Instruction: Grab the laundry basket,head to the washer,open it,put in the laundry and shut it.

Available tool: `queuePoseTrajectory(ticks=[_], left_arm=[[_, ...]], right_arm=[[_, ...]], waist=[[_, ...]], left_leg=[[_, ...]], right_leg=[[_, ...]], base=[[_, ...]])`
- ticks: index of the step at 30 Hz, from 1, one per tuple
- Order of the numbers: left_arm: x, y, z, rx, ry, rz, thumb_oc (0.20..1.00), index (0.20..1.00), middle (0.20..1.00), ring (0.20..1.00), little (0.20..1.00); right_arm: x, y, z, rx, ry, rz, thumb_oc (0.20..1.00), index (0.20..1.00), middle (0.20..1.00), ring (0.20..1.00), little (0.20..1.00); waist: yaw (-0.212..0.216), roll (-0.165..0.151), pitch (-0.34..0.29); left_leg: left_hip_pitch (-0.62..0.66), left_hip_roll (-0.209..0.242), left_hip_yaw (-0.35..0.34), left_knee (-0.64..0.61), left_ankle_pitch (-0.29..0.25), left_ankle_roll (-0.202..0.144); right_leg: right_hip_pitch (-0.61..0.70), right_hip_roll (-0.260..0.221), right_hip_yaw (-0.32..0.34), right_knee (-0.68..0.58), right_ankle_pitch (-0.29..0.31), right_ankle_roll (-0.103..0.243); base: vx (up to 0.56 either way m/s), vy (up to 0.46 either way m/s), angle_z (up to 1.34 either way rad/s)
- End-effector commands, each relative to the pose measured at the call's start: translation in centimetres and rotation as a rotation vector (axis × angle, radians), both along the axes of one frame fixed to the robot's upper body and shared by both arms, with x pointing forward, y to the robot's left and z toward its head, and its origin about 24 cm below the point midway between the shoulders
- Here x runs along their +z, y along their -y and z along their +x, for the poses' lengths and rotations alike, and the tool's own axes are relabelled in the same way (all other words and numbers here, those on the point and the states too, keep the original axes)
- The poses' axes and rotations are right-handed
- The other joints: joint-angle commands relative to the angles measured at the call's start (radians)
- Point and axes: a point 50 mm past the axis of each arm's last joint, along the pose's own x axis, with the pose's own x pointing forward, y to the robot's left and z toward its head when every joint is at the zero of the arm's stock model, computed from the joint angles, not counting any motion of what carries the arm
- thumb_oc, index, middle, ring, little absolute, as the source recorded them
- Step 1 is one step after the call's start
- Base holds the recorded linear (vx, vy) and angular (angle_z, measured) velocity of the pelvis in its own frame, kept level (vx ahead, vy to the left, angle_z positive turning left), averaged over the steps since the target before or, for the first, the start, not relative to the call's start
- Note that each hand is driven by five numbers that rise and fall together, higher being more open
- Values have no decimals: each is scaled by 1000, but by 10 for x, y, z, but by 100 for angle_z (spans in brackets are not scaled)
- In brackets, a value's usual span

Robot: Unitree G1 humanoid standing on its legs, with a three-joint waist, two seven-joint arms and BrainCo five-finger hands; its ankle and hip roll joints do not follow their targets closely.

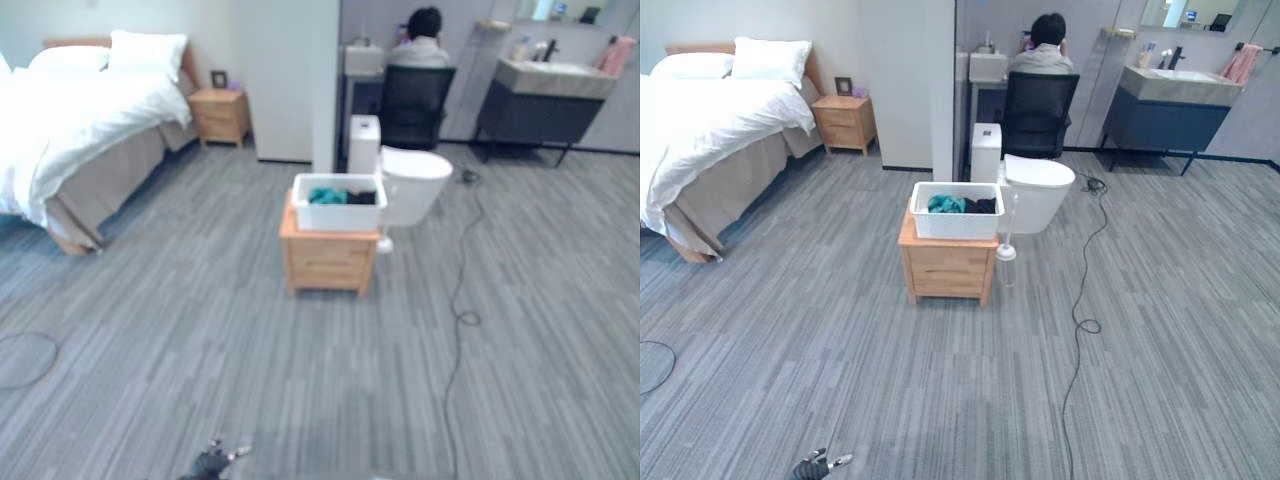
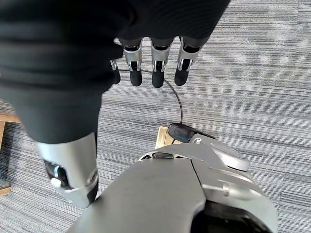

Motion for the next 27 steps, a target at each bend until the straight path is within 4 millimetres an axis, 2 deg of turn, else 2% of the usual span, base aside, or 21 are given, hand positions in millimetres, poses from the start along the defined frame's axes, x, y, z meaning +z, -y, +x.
queuePoseTrajectory(ticks=[1,4,8,12,13,14,15,16,17,18,19,20,21,22,24,27], left_arm=[[6,-13,20,13,43,36,1000,1000,1000,1000,1000],[7,-16,21,11,46,44,1000,1000,1000,1000,1000],[12,-24,28,16,71,65,1000,1000,1000,1000,1000],[20,-29,44,5,145,67,1000,1000,1000,1000,1000],[21,-30,45,10,150,68,1000,1000,1000,1000,1000],[24,-32,48,4,159,70,1000,1000,1000,1000,1000],[24,-33,50,3,164,72,1000,1000,1000,1000,1000],[24,-33,50,3,164,72,1000,1000,1000,1000,1000],[25,-34,50,11,166,75,1000,1000,1000,1000,1000],[25,-34,51,11,166,78,1000,1000,1000,1000,1000],[25,-35,51,21,174,76,1000,1000,1000,1000,1000],[25,-35,51,21,174,77,1000,1000,1000,1000,1000],[24,-34,48,31,173,71,1000,1000,1000,1000,1000],[23,-33,47,37,167,66,1000,1000,1000,1000,1000],[22,-31,45,55,165,56,1000,1000,1000,1000,1000],[22,-33,45,69,167,61,1000,1000,1000,1000,1000]], right_arm=[[-1,-8,12,12,26,22,1000,1000,1000,1000,1000],[0,-6,15,11,34,18,1000,1000,1000,1000,1000],[3,-6,27,1,83,29,1000,1000,1000,1000,1000],[11,-4,47,7,190,42,1000,1000,1000,1000,1000],[13,-4,52,19,213,44,1000,1000,1000,1000,1000],[20,1,62,49,262,27,1000,1000,1000,1000,1000],[24,2,69,64,291,26,1000,1000,1000,1000,1000],[24,2,69,63,291,26,1000,1000,1000,1000,1000],[25,2,71,70,299,28,1000,1000,1000,1000,1000],[26,3,73,71,302,23,1000,1000,1000,1000,1000],[28,5,78,80,315,19,1000,1000,1000,1000,1000],[28,5,78,80,315,19,1000,1000,1000,1000,1000],[28,4,81,94,319,20,1000,1000,1000,1000,1000],[29,3,83,102,321,19,1000,1000,1000,1000,1000],[29,2,86,113,325,18,1000,1000,1000,1000,1000],[28,-3,88,118,330,28,1000,1000,1000,1000,1000]], waist=[[14,-28,23],[12,-27,26],[7,-29,48],[10,-38,108],[15,-39,124],[28,-36,172],[27,-43,185],[25,-40,183],[26,-46,189],[30,-50,190],[53,-51,184],[54,-52,185],[86,-49,178],[99,-40,171],[126,-40,170],[130,-45,174]], left_leg=[[-6,-7,-14,15,-40,9],[-11,-3,-18,15,-37,7],[-20,33,-29,26,-18,-6],[-118,80,-52,237,-35,-20],[-154,93,-67,309,-2,-22],[-288,108,-113,535,135,-11],[-347,101,-114,619,178,4],[-354,103,-119,626,176,3],[-402,109,-102,693,173,11],[-428,106,-79,700,162,14],[-480,42,-51,628,110,23],[-478,41,-50,627,109,24],[-488,-1,-49,460,106,24],[-495,-5,-65,363,141,14],[-517,-18,-106,198,163,1],[-525,-2,-111,123,186,-17]], right_leg=[[30,-22,4,6,0,6],[24,-14,13,6,-4,2],[7,18,38,54,-35,-31],[-9,63,60,124,-83,-90],[0,81,64,126,-90,-106],[12,115,62,140,-99,-139],[7,120,60,143,-106,-150],[4,123,57,144,-106,-150],[6,128,56,140,-117,-156],[8,127,51,139,-122,-158],[20,129,56,127,-127,-149],[20,128,57,127,-127,-148],[46,143,72,108,-141,-132],[58,156,81,100,-149,-128],[97,166,106,95,-182,-124],[133,167,131,112,-222,-123]], base=[[-13,-43,0],[-12,-76,-3],[-17,-153,-2],[-43,-227,-1],[-33,-380,-10],[-63,-393,-17],[-75,-290,-24],[-32,-168,-21],[20,-117,-5],[124,-132,-4],[128,-58,3],[280,-6,-16],[284,29,-47],[411,40,-48],[321,35,-37],[363,52,-36]])
